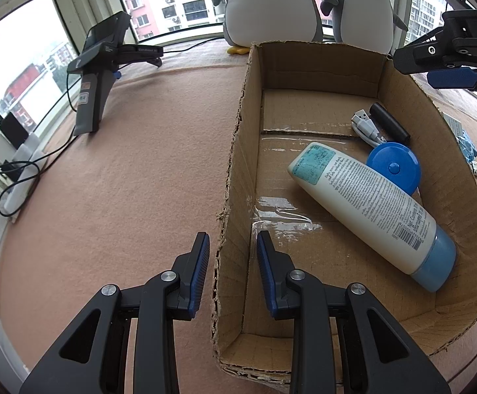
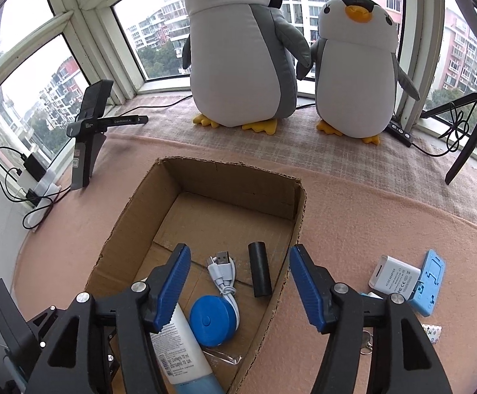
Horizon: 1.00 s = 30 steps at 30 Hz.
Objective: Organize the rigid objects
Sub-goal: 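Move the right tool down to the silver keys and grasp them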
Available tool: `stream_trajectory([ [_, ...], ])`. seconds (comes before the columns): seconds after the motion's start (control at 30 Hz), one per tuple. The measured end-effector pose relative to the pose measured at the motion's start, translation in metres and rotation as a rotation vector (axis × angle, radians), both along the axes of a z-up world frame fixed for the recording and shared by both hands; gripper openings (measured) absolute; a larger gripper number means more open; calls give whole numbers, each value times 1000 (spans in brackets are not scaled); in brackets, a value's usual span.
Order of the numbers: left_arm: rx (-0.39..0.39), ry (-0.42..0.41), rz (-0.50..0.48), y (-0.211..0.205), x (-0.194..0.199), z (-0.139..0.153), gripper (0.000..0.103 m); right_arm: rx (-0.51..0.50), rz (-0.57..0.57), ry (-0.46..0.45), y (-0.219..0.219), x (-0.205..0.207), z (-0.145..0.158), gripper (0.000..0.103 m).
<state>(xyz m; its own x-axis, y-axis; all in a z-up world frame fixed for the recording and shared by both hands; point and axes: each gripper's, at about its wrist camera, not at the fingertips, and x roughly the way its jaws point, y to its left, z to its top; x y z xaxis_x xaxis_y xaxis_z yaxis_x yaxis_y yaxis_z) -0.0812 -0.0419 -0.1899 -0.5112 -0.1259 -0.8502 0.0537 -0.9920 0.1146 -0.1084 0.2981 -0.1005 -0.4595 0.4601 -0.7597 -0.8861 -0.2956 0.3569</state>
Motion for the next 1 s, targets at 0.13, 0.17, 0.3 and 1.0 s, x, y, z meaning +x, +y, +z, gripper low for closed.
stream_trajectory([
  [0.13, 0, 0, 0, 0, 0, 0, 27, -10, -1, 5, -6, 10, 0, 59],
  [0.17, 0, 0, 0, 0, 0, 0, 27, -9, -3, 2, -9, 13, 1, 59],
  [0.3, 0, 0, 0, 0, 0, 0, 27, -23, -17, 7, -19, 33, 1, 59],
  [1.0, -5, -3, -3, 0, -1, 1, 27, -137, -42, -61, -62, 107, -51, 53],
])
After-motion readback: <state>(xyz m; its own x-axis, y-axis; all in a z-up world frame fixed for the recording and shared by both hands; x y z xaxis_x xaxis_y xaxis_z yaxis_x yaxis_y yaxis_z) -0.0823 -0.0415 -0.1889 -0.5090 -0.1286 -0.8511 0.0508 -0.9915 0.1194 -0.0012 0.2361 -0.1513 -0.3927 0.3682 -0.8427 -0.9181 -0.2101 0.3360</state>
